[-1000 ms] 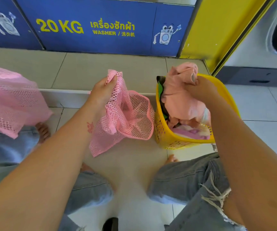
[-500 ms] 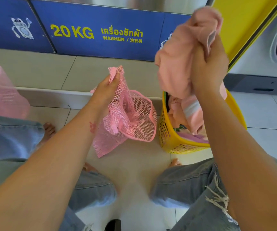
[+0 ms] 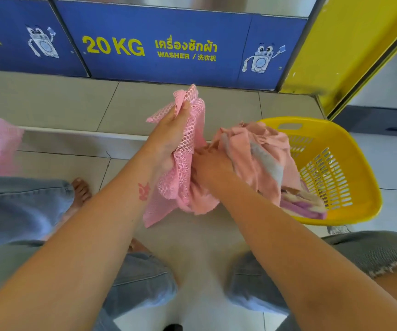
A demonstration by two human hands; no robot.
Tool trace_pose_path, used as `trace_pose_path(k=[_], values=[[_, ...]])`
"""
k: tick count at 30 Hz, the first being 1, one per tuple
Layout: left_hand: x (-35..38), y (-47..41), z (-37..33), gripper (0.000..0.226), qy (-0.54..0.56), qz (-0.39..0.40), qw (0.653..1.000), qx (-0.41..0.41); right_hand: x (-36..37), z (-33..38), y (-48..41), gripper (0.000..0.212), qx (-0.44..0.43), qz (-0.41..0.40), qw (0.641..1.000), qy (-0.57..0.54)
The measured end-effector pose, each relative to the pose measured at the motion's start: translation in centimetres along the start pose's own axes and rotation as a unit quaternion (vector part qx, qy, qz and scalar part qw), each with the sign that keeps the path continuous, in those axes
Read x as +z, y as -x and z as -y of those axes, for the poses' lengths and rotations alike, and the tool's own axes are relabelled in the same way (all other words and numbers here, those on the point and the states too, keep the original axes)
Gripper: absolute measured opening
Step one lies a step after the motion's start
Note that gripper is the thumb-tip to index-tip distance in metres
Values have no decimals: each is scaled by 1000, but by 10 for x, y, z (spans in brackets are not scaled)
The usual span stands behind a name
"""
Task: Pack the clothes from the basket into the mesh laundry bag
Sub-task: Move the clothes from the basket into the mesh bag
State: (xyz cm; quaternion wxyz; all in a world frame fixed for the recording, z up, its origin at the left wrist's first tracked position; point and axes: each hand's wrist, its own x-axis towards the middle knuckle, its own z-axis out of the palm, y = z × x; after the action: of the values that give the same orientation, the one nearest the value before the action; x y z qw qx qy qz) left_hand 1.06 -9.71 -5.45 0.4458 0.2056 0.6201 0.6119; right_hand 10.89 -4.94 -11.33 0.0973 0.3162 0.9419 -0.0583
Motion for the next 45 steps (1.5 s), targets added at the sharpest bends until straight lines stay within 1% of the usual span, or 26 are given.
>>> trace_pose_path(k=[2, 6, 10, 11, 13, 15, 16, 17, 18, 20, 21, 25, 28, 30, 31, 32, 33, 35, 37, 38, 39, 40, 41, 42, 43, 45], values=[[1, -3, 0, 50, -7, 14, 1000, 0, 0, -3, 1, 46, 19, 31, 999, 28], [-1, -5, 4, 41, 37, 18, 999, -12, -19, -14, 10, 42, 53, 43, 988, 139], [10, 1, 3, 41, 34, 26, 999, -10, -25, -37, 27, 65, 92, -78, 976, 183], [11, 2, 3, 42, 29, 23, 999, -9, -26, -44, 31, 79, 131, -99, 973, 161], [14, 3, 2, 43, 23, 18, 1000, -5, -29, -58, 38, 110, 232, -91, 966, 72], [15, 4, 1, 44, 25, 17, 1000, -3, -29, -71, 41, 124, 297, -62, 951, -58], [14, 5, 0, 44, 23, 16, 1000, -3, -29, -78, 41, 122, 308, -48, 942, -123], [14, 7, 0, 44, 21, 18, 1000, -4, -28, -82, 42, 113, 308, -43, 935, -168], [13, 8, -1, 43, 20, 18, 1000, -4, -28, -84, 42, 98, 302, -48, 933, -191], [9, 9, 0, 42, 20, 19, 1000, -4, -27, -83, 41, 72, 290, -66, 938, -177], [7, 9, 1, 41, 14, 18, 1000, -5, -28, -80, 42, 65, 279, -82, 943, -161], [-1, 9, 5, 42, -6, 12, 1000, -9, -43, -63, 49, 41, 212, -159, 953, -145], [0, 8, 9, 47, -33, 30, 999, -2, -70, -55, 49, 33, 196, -153, 949, -194], [3, 9, 11, 39, -36, 53, 998, 10, -86, -50, 43, 35, 179, -137, 939, -259], [6, 10, 10, 35, -31, 59, 998, 15, -92, -48, 39, 38, 171, -131, 927, -308], [8, 10, 9, 34, -24, 64, 997, 21, -92, -47, 31, 43, 173, -124, 903, -374], [9, 10, 9, 35, -21, 66, 997, 30, -92, -45, 26, 49, 186, -111, 865, -453], [7, 11, 7, 40, -28, 60, 997, 43, -78, -40, 11, 64, 223, -56, 765, -601], [2, 12, 4, 41, -31, 43, 998, 34, -57, -31, -3, 81, 256, -20, 684, -683], [0, 13, 3, 41, -27, 39, 999, 22, -43, -27, -12, 89, 278, 0, 647, -710], [-2, 15, 2, 39, -23, 44, 999, 14, -27, -23, -20, 86, 285, 12, 611, -738], [-3, 17, 2, 39, -25, 53, 998, 5, -15, -20, -24, 78, 287, 13, 591, -753], [-2, 20, 2, 40, -35, 62, 997, -5, -3, -17, -28, 77, 301, 7, 580, -757], [-1, 23, 1, 41, -45, 72, 996, -12, 5, -14, -29, 86, 324, 11, 573, -753], [0, 26, 2, 42, -48, 82, 995, -18, 6, -9, -25, 93, 341, 5, 550, -762], [3, 29, 2, 44, -37, 101, 994, -27, 9, -9, -24, 86, 386, -52, 489, -780]])
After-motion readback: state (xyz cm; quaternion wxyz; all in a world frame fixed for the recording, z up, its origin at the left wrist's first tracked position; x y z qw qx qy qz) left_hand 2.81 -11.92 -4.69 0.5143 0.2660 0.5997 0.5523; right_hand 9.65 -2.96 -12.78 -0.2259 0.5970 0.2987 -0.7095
